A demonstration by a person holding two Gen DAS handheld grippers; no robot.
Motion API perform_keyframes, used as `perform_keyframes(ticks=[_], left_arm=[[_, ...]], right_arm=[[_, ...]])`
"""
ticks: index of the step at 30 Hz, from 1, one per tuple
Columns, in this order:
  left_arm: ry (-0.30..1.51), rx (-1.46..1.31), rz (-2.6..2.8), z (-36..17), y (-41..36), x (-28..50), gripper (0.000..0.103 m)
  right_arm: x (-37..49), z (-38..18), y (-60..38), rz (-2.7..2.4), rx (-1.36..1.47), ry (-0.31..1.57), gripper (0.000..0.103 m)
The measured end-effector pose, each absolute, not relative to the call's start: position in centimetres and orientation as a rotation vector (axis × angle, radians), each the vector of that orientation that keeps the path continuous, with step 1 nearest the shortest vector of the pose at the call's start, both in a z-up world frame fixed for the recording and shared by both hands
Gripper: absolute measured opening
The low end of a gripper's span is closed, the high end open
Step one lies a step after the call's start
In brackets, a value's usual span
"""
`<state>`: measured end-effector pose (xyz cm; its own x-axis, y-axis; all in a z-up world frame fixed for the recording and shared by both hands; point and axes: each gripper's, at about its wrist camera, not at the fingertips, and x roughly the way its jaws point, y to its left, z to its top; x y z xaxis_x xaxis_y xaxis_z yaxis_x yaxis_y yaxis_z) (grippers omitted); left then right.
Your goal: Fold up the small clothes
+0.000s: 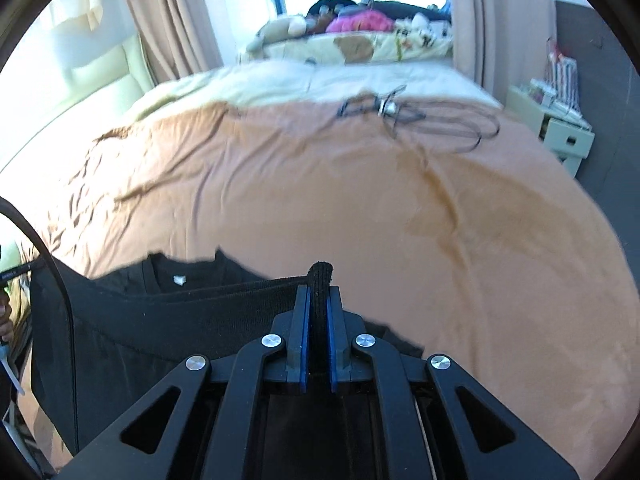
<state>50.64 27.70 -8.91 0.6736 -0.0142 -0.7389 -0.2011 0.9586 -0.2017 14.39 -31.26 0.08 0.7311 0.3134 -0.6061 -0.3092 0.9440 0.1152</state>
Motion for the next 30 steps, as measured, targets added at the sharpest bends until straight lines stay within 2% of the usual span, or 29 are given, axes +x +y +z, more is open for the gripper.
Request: perform_keyframes(ticks=[9, 25, 30], left_arm=[[0.822, -0.261, 0.148, -9.0, 27.4, 55.1, 0.004], [0.974, -0.201, 0.207, -17.3, 27.8, 61.3, 0.004], [0.958, -0.212, 0.222, -17.4, 28.2, 61.3, 0.004]], right_arm=[[16.2, -0.1, -30.1, 0.258, 0.002, 0.639, 0.004], [24.3, -5.5, -27.4, 0.177, -0.026, 0.773, 0.003], [25.1, -5.2, -27.2, 0.178, -0.02, 0.76, 0.003]])
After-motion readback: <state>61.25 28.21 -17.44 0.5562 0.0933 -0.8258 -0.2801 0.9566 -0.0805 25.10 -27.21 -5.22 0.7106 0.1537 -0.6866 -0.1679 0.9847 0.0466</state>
